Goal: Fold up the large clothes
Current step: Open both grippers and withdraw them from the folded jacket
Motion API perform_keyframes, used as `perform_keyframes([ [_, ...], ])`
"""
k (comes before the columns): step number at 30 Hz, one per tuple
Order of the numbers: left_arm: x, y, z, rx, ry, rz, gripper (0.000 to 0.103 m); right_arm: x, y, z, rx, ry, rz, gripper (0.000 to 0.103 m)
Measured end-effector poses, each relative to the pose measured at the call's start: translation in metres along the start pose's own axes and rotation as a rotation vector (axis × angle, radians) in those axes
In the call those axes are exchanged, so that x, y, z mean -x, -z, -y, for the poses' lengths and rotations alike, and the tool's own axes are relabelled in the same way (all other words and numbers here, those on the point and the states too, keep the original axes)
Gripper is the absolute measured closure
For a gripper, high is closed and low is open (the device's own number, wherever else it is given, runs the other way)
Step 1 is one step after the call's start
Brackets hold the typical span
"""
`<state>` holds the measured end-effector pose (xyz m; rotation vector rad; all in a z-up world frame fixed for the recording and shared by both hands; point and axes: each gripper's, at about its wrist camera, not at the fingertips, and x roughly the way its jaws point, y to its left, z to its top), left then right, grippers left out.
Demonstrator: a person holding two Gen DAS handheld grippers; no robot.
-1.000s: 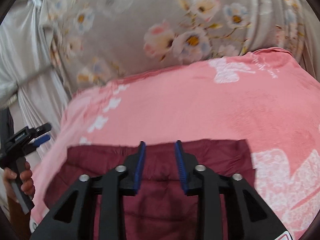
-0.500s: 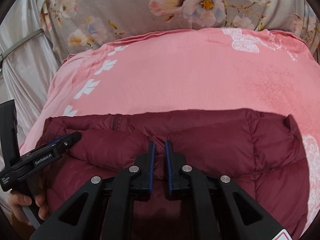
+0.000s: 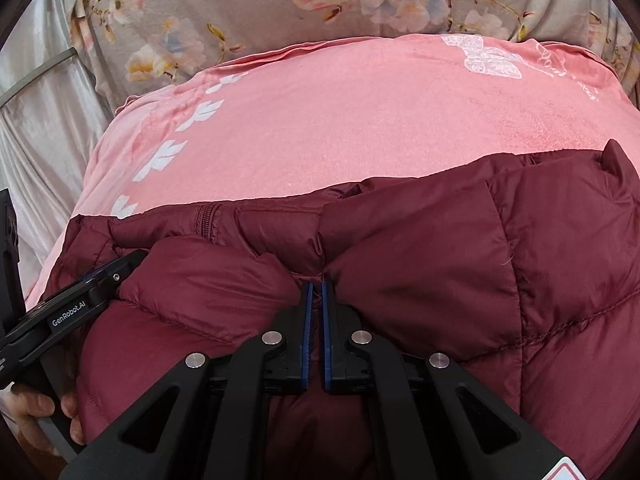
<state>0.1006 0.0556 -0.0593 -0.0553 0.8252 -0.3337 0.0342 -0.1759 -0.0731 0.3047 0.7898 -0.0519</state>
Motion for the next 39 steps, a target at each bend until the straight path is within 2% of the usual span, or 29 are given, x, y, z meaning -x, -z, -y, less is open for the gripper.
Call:
perform_keyframes([
  [4,0.001,-0.003,-0.004,0.009,0.018,-0.008,0.048,0.004,-0.005,0.001,-0.005,0.000,-0.016,0.102],
  [5,0.006,-0.006,-0.007,0.023,0.034,-0.013,0.049,0.013,-0.008,-0.002,-0.008,0.000,-0.006,0.098],
  [7,0.020,-0.014,-0.019,0.071,0.066,-0.013,0.049,0.032,-0.013,-0.012,-0.003,-0.039,0.033,0.098],
  [9,0.037,-0.026,-0.033,0.113,0.069,0.020,0.048,0.042,-0.018,-0.026,0.034,-0.038,0.054,0.098],
  [11,0.047,-0.037,-0.051,0.144,0.030,0.046,0.048,0.048,-0.021,-0.037,0.099,0.047,0.085,0.099],
  [13,0.047,-0.043,-0.072,0.166,-0.037,0.045,0.049,0.050,-0.024,-0.028,0.094,0.133,0.109,0.099],
  [14,0.043,-0.044,-0.085,0.184,-0.065,0.027,0.049,0.050,-0.027,-0.012,0.036,0.144,0.103,0.099],
  [17,0.032,-0.038,-0.109,0.232,-0.061,-0.013,0.049,0.045,-0.028,0.033,-0.113,0.189,0.071,0.099],
  [19,0.028,-0.032,-0.112,0.229,-0.064,-0.011,0.049,0.039,-0.025,0.051,-0.142,0.238,0.057,0.100],
  [22,0.025,-0.026,-0.108,0.208,-0.088,0.001,0.049,0.026,-0.019,0.060,-0.144,0.240,0.028,0.103],
  [29,0.016,-0.018,-0.109,0.203,-0.098,0.004,0.047,0.016,-0.013,0.046,-0.082,0.288,0.010,0.103],
  [31,0.016,-0.018,-0.108,0.196,-0.105,0.001,0.047,0.029,-0.014,0.038,-0.114,0.236,0.030,0.101],
  [32,0.019,-0.019,-0.109,0.200,-0.099,-0.004,0.047,0.040,-0.016,0.028,-0.128,0.151,0.049,0.101],
  [34,0.036,-0.021,-0.115,0.236,-0.068,0.001,0.049,0.055,-0.018,0.003,-0.112,0.045,0.062,0.101],
  [36,0.063,-0.020,-0.130,0.316,0.016,0.017,0.040,0.058,-0.016,-0.033,-0.038,-0.027,0.041,0.101],
  [39,0.081,-0.013,-0.146,0.373,0.046,-0.018,0.035,0.044,-0.006,-0.064,0.009,-0.083,-0.016,0.101],
])
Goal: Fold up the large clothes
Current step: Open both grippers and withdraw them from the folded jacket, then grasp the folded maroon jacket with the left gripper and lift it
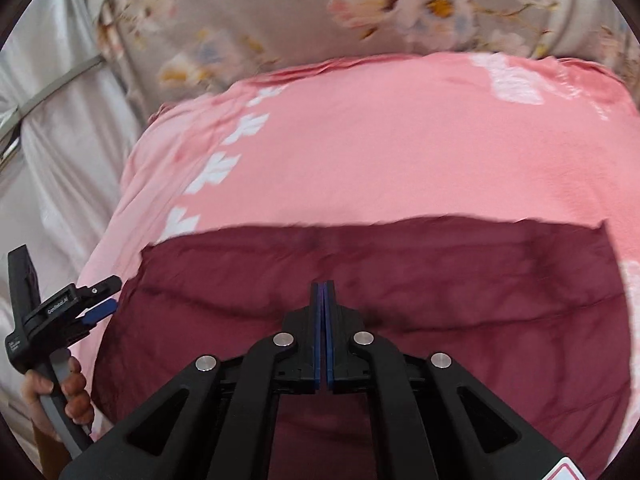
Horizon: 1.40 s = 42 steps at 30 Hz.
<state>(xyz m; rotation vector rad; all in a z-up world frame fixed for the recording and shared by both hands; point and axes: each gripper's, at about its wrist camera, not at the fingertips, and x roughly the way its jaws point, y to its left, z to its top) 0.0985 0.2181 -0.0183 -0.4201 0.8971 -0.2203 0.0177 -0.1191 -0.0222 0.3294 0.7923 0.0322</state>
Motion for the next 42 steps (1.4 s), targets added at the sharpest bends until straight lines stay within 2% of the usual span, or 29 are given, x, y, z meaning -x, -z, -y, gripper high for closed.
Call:
perform_keyframes([
  [3,0.005,0.014,-0.023,0.044,-0.005,-0.073,0.035,-0.023,0.011,-0.013,0.022,0.007,-0.053,0.101],
  [5,0.005,0.023,-0.031,0.055,0.002,-0.091,0.035,-0.033,0.017,-0.012,0.016,0.010,-0.074,0.102],
  [10,0.004,0.034,-0.032,0.036,-0.010,-0.080,0.030,-0.047,0.023,-0.006,0.011,0.007,-0.080,0.103],
  [15,0.022,0.041,-0.038,0.068,-0.088,-0.019,0.030,-0.052,0.031,-0.004,0.030,0.011,-0.057,0.103],
  [18,0.018,0.048,-0.047,0.099,-0.058,-0.068,0.030,-0.054,0.031,-0.004,0.040,0.015,-0.046,0.103],
  [21,0.015,0.050,-0.045,0.101,-0.056,-0.069,0.030,-0.055,0.031,-0.005,0.044,0.019,-0.042,0.103],
  [22,0.014,0.050,-0.043,0.107,-0.033,-0.080,0.030,-0.055,0.031,-0.005,0.045,0.019,-0.041,0.103],
  [23,0.011,0.051,-0.041,0.118,0.002,-0.098,0.033,-0.055,0.031,-0.005,0.045,0.018,-0.040,0.103],
  [24,0.008,0.051,-0.037,0.127,0.041,-0.121,0.044,-0.055,0.031,-0.005,0.045,0.019,-0.040,0.103],
  [26,0.008,0.052,-0.027,0.123,0.080,-0.143,0.057,-0.055,0.032,-0.005,0.048,0.020,-0.038,0.103],
  [27,0.012,0.052,-0.021,0.115,0.094,-0.138,0.070,-0.055,0.032,-0.005,0.048,0.020,-0.037,0.103],
  [29,0.022,0.049,-0.008,0.091,0.129,-0.125,0.082,-0.056,0.032,-0.006,0.050,0.021,-0.035,0.103],
  [34,0.062,0.038,0.036,0.025,0.239,-0.061,0.091,-0.057,0.032,-0.014,0.058,0.034,-0.032,0.103],
  [37,0.078,0.030,0.070,-0.020,0.301,-0.037,0.093,-0.047,0.027,-0.008,0.008,-0.011,-0.044,0.103],
  [40,0.090,0.026,0.103,-0.083,0.328,-0.018,0.094,-0.007,0.030,0.003,-0.069,-0.115,-0.007,0.103],
  [42,0.097,0.024,0.125,-0.125,0.348,-0.012,0.095,0.022,0.037,0.007,-0.070,-0.135,0.012,0.103],
])
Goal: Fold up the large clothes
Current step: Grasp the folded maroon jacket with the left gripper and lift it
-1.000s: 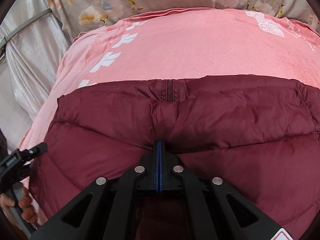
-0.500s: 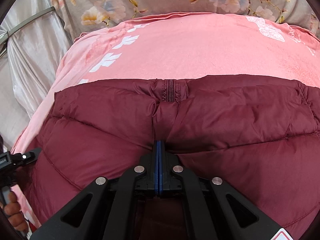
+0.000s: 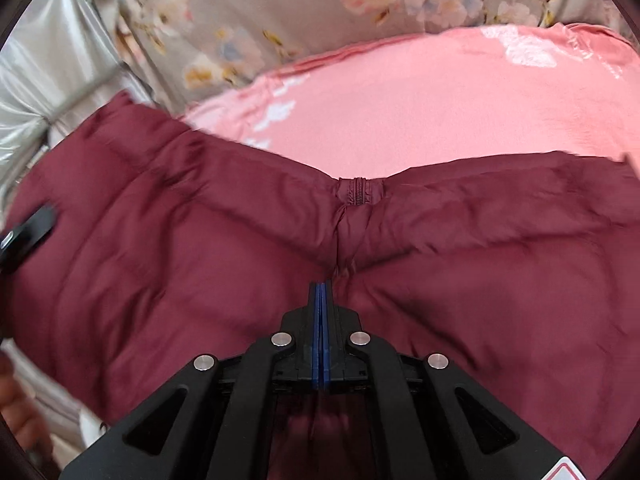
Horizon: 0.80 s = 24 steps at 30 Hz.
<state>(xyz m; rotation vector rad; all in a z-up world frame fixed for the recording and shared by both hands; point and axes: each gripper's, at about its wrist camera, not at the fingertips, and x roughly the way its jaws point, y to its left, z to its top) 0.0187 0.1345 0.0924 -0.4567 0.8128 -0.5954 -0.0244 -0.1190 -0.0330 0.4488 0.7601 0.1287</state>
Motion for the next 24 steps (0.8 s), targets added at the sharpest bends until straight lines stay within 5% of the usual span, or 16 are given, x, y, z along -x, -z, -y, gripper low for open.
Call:
perform_keyframes([
  [5,-0.006,0.001,0.041,-0.076,0.037,-0.008,0.095,0.037,0.037,0.007,-0.013,-0.022,-0.044,0.103],
  [11,-0.015,0.013,0.079,-0.145,0.062,-0.029,0.095,0.029,0.076,0.008,-0.039,-0.058,-0.122,0.103],
  [24,-0.079,0.050,0.144,-0.249,0.121,-0.170,0.095,-0.003,0.081,0.030,-0.121,-0.180,-0.122,0.103],
])
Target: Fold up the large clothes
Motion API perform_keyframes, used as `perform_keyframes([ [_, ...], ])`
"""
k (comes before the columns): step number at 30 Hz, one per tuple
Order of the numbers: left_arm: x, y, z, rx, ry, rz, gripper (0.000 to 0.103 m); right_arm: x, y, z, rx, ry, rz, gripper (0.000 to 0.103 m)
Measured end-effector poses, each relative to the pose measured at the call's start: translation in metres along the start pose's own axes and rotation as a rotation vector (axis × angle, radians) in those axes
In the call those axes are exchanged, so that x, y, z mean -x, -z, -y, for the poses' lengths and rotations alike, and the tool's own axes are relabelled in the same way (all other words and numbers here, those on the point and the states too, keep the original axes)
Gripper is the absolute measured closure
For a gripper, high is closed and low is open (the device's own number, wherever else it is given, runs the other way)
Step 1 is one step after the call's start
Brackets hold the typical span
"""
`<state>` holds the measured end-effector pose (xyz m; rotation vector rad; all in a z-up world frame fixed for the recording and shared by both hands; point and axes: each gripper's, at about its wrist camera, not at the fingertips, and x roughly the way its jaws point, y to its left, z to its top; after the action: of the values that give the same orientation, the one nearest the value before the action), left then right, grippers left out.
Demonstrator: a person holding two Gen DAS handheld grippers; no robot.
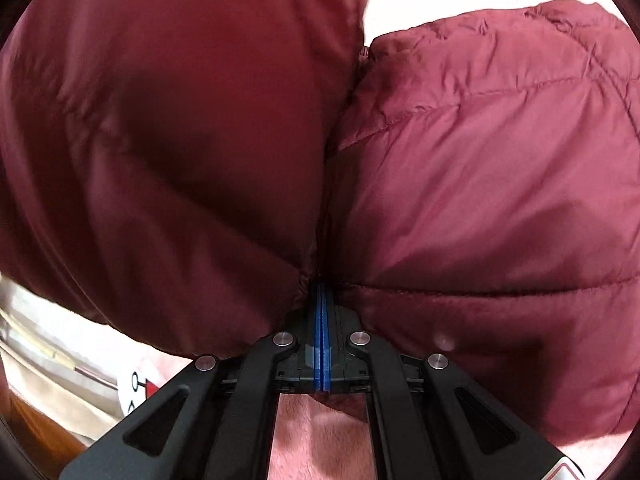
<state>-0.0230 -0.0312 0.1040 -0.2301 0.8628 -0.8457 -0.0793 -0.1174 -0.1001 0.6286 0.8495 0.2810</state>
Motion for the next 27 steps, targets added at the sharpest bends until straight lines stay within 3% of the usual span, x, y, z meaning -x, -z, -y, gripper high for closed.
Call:
perform_keyframes([
  [7,-0.055,0.007,0.017,-0.020,-0.019,-0.081,0.095,-0.003,-0.003,0.020,-0.086,-0.130,0.013,0.103],
  [12,-0.078,0.010,0.023,-0.031,-0.028,-0.123,0.096,0.041,0.012,0.041,-0.148,-0.156,0.076,0.103],
  [20,-0.121,0.035,0.037,-0.063,-0.039,-0.218,0.096,0.127,0.027,0.079,-0.208,0.002,0.227,0.103],
  [27,-0.155,0.056,0.038,-0.085,-0.077,-0.292,0.094,0.159,0.022,0.075,-0.136,0.184,0.313,0.099],
])
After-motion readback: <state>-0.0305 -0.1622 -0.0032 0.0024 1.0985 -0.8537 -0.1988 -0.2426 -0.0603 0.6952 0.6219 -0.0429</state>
